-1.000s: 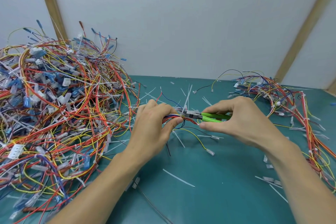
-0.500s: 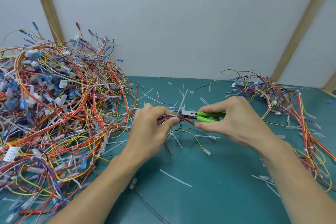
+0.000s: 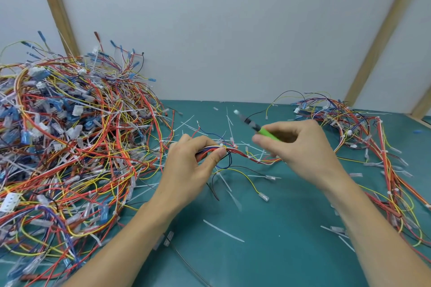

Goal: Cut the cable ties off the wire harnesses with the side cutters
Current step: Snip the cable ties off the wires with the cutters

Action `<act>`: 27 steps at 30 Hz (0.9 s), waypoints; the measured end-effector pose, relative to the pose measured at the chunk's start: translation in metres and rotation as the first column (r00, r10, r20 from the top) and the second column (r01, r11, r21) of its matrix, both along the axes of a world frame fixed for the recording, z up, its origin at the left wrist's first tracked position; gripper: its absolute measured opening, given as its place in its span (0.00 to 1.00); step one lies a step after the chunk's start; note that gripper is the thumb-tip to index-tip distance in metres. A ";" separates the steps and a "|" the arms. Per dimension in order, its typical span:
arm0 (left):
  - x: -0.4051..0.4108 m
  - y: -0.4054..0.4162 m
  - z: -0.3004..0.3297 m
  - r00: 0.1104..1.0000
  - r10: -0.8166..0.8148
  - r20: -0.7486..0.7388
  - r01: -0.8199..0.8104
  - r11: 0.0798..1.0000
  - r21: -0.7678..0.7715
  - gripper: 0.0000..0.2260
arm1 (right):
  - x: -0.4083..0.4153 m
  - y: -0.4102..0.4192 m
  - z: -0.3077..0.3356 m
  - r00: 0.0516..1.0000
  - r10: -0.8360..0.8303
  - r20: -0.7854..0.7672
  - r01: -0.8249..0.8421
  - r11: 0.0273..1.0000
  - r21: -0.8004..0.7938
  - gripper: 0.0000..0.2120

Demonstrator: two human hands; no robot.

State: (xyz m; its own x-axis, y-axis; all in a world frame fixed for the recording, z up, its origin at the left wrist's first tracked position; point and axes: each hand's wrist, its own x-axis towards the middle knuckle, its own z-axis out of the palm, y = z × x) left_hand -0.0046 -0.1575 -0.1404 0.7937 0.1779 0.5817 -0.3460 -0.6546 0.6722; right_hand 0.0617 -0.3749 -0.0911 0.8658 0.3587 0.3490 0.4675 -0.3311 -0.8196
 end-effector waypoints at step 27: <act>-0.002 0.007 0.010 0.959 -0.124 0.253 0.021 0.926 0.377 0.07 | 0.009 0.021 -0.031 0.897 0.103 -0.430 -0.050 0.990 0.132 0.09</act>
